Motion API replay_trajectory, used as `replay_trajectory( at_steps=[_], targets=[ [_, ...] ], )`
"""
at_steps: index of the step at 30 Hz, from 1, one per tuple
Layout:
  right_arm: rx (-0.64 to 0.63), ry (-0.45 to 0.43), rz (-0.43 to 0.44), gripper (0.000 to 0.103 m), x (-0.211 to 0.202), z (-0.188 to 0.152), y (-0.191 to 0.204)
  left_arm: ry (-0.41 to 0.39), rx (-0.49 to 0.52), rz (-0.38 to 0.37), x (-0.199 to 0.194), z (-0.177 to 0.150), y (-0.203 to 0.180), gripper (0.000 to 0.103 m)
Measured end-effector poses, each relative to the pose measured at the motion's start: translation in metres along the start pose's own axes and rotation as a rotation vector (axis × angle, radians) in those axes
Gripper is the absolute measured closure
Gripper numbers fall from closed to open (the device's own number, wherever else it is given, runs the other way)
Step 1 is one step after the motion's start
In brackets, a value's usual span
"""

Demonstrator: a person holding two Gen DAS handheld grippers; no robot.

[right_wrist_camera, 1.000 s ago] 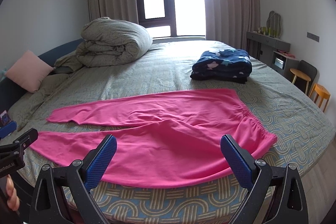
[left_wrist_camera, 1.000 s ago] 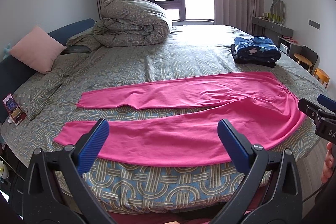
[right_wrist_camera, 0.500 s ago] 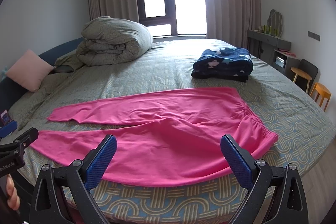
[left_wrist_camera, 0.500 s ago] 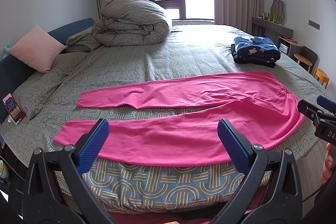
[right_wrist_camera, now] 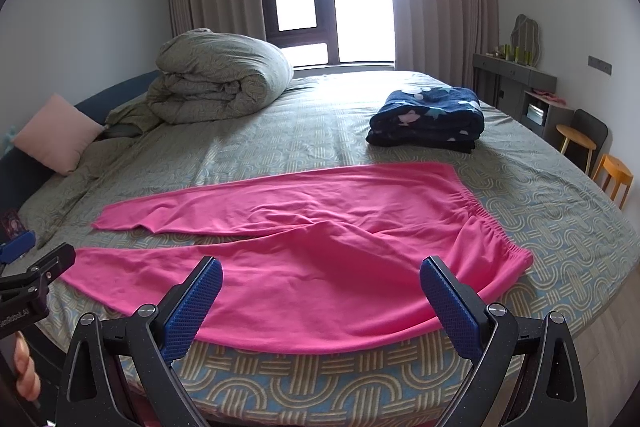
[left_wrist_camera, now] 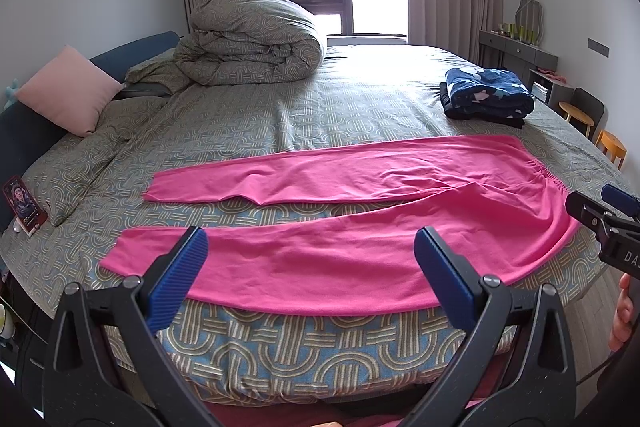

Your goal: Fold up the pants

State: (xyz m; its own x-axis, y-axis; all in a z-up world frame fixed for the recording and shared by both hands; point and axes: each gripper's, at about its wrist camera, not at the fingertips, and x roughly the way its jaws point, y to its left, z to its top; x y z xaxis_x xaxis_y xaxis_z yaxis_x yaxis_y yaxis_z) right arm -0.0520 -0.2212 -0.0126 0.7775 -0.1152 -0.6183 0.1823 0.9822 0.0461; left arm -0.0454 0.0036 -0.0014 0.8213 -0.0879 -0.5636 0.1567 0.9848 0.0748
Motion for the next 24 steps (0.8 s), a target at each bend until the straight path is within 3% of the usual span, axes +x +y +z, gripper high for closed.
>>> replay_trajectory(
  at_steps=[24],
  targets=[
    [0.002,0.004,0.010,0.003,0.0006,-0.0015,0.0014,0.001,-0.003,-0.001,0.0003,-0.0010,0.0000,0.000]
  ],
)
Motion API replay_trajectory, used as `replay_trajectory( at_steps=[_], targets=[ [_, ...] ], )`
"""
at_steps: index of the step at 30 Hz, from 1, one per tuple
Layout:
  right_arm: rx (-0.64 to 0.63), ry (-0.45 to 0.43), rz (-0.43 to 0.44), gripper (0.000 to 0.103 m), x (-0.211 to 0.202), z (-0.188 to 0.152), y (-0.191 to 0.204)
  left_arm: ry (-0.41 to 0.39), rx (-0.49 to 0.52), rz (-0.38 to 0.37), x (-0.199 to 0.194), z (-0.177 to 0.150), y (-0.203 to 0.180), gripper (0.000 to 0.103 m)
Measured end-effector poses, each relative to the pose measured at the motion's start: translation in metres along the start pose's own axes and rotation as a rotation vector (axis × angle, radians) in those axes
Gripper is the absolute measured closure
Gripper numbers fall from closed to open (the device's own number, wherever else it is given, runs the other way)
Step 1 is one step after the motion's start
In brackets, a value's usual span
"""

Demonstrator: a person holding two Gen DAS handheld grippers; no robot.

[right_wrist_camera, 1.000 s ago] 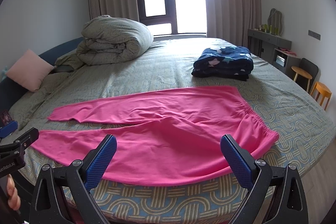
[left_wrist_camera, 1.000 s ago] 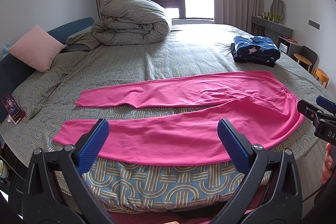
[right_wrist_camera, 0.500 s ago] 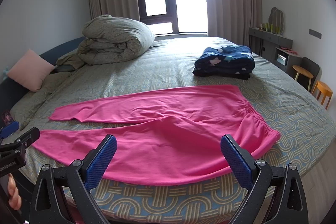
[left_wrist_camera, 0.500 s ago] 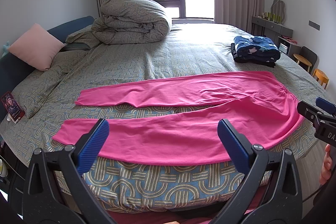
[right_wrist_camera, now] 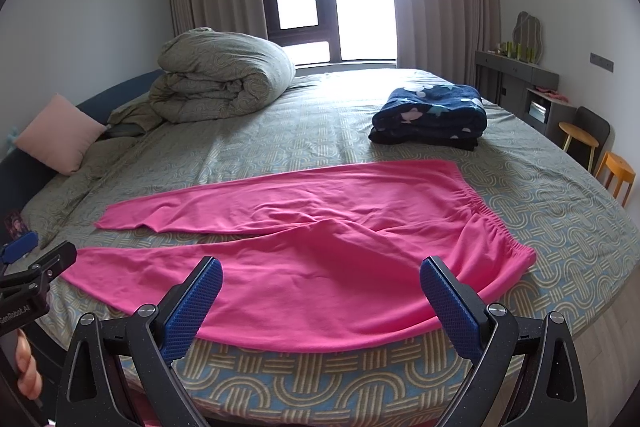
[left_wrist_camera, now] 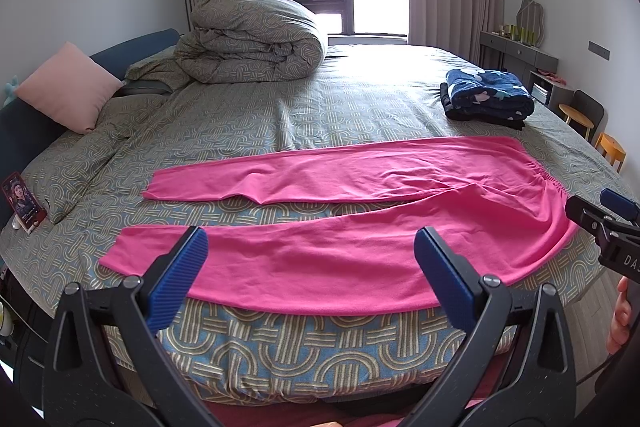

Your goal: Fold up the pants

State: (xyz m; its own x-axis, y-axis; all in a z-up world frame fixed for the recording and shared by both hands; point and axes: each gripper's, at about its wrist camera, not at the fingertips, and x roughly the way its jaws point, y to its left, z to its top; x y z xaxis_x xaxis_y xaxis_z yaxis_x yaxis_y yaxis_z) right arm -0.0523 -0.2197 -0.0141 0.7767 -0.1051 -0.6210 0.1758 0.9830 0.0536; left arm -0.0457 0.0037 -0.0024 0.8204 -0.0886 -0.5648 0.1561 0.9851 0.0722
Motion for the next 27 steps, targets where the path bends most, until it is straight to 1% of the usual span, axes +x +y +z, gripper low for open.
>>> replay_trajectory(
  at_steps=[13,19,22,25,27],
  targets=[
    [0.004,0.005,-0.001,0.003,0.001,-0.001,0.000,0.009,-0.005,-0.001,-0.001,-0.004,-0.001,0.000],
    [0.036,0.030,0.000,0.003,0.007,-0.003,-0.008,0.021,-0.013,-0.004,0.001,-0.005,0.000,0.000],
    [0.058,0.047,-0.001,0.003,0.011,-0.003,-0.015,0.026,-0.004,0.007,0.005,-0.004,0.003,0.000],
    [0.061,0.050,-0.030,0.003,0.010,0.000,-0.029,0.054,-0.001,0.006,0.016,0.005,0.018,0.000],
    [0.076,0.037,-0.070,0.003,0.007,0.001,-0.047,0.092,-0.038,0.006,0.028,0.010,0.039,0.000]
  ],
)
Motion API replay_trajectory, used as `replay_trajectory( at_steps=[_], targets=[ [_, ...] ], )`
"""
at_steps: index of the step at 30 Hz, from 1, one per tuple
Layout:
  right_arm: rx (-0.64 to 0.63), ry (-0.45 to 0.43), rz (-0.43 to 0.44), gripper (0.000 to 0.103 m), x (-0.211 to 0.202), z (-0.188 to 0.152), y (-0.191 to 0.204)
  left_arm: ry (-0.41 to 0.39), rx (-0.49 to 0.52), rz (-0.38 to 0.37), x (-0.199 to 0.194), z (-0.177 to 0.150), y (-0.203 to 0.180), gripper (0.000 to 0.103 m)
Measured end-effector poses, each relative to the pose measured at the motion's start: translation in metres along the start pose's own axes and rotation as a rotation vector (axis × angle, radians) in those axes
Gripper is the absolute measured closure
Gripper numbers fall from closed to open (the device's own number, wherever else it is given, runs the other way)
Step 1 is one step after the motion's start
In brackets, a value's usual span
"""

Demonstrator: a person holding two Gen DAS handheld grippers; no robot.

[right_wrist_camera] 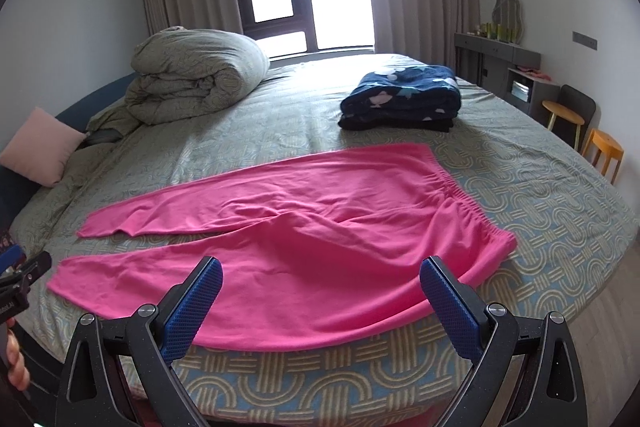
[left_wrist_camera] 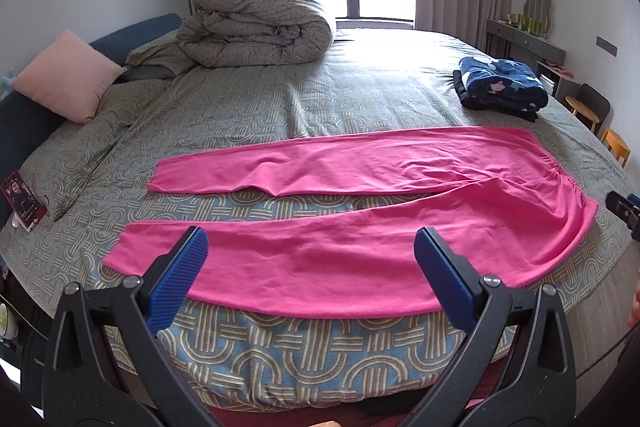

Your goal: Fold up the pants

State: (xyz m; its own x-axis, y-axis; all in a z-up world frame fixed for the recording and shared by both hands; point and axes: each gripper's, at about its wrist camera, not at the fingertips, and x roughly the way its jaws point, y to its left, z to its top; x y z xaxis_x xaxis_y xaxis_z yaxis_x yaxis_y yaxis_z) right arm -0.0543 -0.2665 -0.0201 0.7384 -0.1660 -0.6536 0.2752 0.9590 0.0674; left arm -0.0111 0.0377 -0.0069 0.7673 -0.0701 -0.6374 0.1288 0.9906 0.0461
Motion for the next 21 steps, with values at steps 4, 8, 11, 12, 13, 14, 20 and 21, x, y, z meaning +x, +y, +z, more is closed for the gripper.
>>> replay_trajectory(
  at_steps=[4,8,11,12,13,14,20,21],
  targets=[
    [0.114,0.022,-0.025,0.004,-0.001,-0.002,-0.054,0.065,-0.083,0.040,0.016,-0.002,0.051,0.000],
    [0.318,0.103,0.024,0.025,0.012,-0.020,-0.113,0.126,-0.195,0.071,0.030,-0.025,0.105,0.000],
    [0.513,0.203,0.096,0.045,0.037,-0.037,-0.147,0.185,-0.326,0.038,0.043,-0.045,0.135,0.001],
    [0.570,0.239,0.109,0.046,0.046,-0.042,-0.154,0.209,-0.365,0.029,0.049,-0.050,0.142,0.002],
    [0.615,0.268,0.119,0.046,0.054,-0.048,-0.160,0.237,-0.403,0.018,0.055,-0.054,0.149,0.003],
    [0.643,0.286,0.127,0.046,0.062,-0.052,-0.164,0.265,-0.433,0.010,0.061,-0.057,0.153,0.006],
    [0.707,0.322,0.157,0.046,0.093,-0.054,-0.164,0.333,-0.604,-0.018,0.083,-0.064,0.180,0.009],
    [0.709,0.326,0.154,0.046,0.097,-0.053,-0.165,0.340,-0.608,-0.010,0.086,-0.065,0.183,0.009]
  ],
)
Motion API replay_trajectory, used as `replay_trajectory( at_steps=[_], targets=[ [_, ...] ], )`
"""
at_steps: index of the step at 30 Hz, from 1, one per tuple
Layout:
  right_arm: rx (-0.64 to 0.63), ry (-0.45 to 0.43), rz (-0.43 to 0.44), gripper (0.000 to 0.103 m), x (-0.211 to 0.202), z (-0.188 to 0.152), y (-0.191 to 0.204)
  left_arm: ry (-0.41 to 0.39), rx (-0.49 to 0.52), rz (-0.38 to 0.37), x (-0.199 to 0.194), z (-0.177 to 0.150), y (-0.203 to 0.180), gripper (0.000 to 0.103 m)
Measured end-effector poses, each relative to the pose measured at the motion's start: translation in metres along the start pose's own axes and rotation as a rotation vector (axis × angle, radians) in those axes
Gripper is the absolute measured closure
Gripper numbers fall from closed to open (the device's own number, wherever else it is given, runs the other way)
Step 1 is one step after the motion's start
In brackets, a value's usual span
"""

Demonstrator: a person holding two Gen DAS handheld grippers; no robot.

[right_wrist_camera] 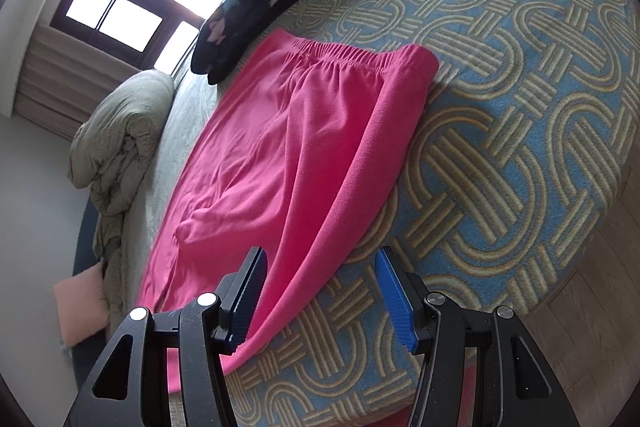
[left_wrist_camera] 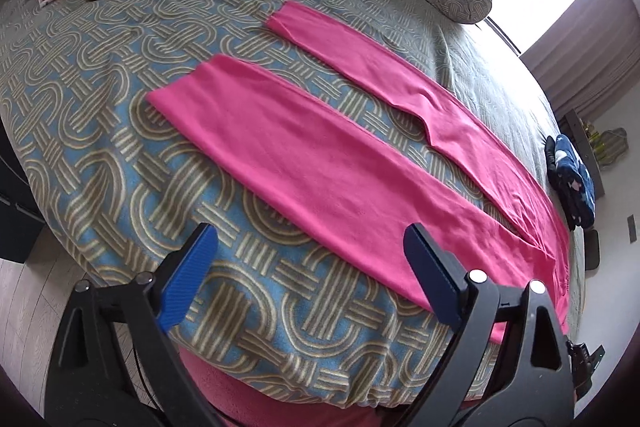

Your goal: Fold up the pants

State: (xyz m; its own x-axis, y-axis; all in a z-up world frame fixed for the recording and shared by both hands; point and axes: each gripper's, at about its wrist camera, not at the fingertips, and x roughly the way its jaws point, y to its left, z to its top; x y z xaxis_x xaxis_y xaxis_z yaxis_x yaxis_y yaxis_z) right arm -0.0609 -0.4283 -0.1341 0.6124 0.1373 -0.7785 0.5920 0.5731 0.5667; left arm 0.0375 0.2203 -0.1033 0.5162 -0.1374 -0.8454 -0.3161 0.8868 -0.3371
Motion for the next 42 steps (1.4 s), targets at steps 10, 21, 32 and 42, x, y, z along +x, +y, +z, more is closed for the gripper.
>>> replay_trajectory(
  at_steps=[10,21,32,42],
  targets=[
    [0.030,-0.030,0.003,0.046,0.022,0.012,0.002,0.115,-0.135,-0.040,0.053,0.007,0.013,0.025],
    [0.038,-0.076,-0.019,0.098,0.024,0.018,0.001,0.070,-0.176,-0.075,0.061,0.027,0.009,0.098],
    [-0.089,-0.178,0.092,0.098,0.001,0.047,0.067,-0.055,-0.080,-0.121,0.025,0.070,-0.029,0.099],
    [-0.169,-0.221,0.105,0.098,0.040,0.115,0.144,-0.091,-0.035,-0.066,0.050,0.145,-0.069,0.099]
  ],
)
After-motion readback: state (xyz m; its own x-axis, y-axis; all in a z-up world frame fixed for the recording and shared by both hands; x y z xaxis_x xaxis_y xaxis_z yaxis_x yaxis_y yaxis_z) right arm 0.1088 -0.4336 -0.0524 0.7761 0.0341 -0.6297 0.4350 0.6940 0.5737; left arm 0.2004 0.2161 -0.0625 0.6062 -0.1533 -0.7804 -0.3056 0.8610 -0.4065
